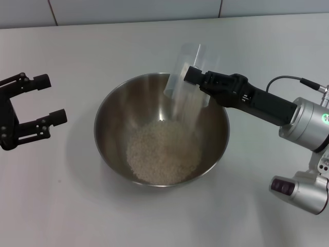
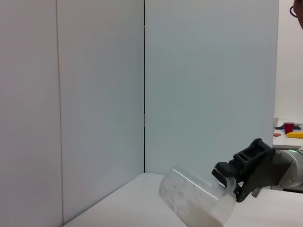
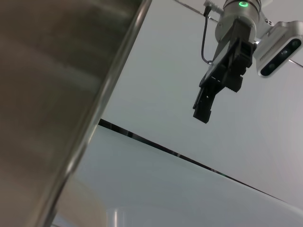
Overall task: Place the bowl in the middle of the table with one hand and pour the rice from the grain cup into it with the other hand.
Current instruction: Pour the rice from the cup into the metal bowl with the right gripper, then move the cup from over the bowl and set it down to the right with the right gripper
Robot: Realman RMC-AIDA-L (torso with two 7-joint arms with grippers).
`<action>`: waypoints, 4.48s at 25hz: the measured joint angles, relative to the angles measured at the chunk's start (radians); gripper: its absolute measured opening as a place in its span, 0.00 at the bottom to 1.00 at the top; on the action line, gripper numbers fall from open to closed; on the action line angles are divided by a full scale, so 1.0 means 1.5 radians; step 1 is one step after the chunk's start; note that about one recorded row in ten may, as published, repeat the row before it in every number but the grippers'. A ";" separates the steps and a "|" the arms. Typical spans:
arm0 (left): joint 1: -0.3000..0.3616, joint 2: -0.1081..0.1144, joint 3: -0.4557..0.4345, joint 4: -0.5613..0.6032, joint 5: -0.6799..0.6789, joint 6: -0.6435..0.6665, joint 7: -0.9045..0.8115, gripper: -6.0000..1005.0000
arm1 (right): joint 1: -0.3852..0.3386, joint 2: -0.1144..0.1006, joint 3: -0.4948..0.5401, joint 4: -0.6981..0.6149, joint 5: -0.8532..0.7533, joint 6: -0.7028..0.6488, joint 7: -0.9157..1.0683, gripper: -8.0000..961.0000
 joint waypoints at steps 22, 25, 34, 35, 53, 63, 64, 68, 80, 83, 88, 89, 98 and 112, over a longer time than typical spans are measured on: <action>0.003 -0.001 0.000 0.004 -0.005 0.005 0.000 0.78 | -0.013 0.000 0.000 0.029 0.002 -0.006 -0.044 0.02; 0.004 -0.001 0.000 0.004 -0.005 0.005 0.000 0.78 | -0.016 0.000 0.003 0.042 0.003 -0.006 -0.033 0.02; 0.005 -0.002 0.000 0.005 -0.005 0.005 0.000 0.78 | -0.049 -0.001 0.121 0.137 0.011 0.060 0.141 0.02; 0.006 -0.002 0.000 0.005 -0.005 0.005 0.000 0.78 | -0.049 -0.001 0.121 0.137 0.011 0.060 0.141 0.02; 0.000 0.000 0.005 0.005 -0.005 0.001 0.002 0.78 | -0.136 -0.007 0.347 0.154 0.009 0.149 0.747 0.02; -0.002 0.002 0.005 -0.001 -0.005 0.000 0.010 0.78 | -0.124 -0.009 0.279 -0.084 -0.038 0.118 1.191 0.02; -0.002 0.002 0.005 -0.001 -0.005 0.000 0.011 0.78 | -0.124 -0.010 0.236 -0.120 -0.039 0.111 1.249 0.02; -0.002 0.000 0.005 0.001 -0.003 0.000 0.014 0.78 | -0.123 -0.010 0.195 -0.148 -0.038 0.113 1.300 0.03; -0.002 -0.002 0.006 0.001 -0.005 0.000 0.018 0.78 | -0.115 -0.006 0.145 -0.134 -0.042 0.217 1.318 0.03; -0.002 -0.002 0.006 0.003 -0.005 0.000 0.018 0.78 | -0.115 -0.006 0.137 -0.128 -0.042 0.235 1.317 0.03; -0.002 -0.002 0.007 0.004 -0.005 0.000 0.018 0.78 | -0.114 -0.006 0.134 -0.111 -0.037 0.264 1.303 0.03; -0.004 -0.002 0.007 0.004 -0.005 0.000 0.018 0.78 | -0.112 -0.006 0.134 -0.106 -0.037 0.275 1.301 0.03; -0.007 0.000 0.007 0.005 -0.003 0.000 0.018 0.78 | -0.110 -0.006 0.137 -0.104 -0.037 0.271 1.300 0.04; -0.009 0.002 0.003 0.004 -0.004 0.000 0.018 0.78 | -0.114 -0.006 0.135 -0.103 -0.010 0.270 1.263 0.18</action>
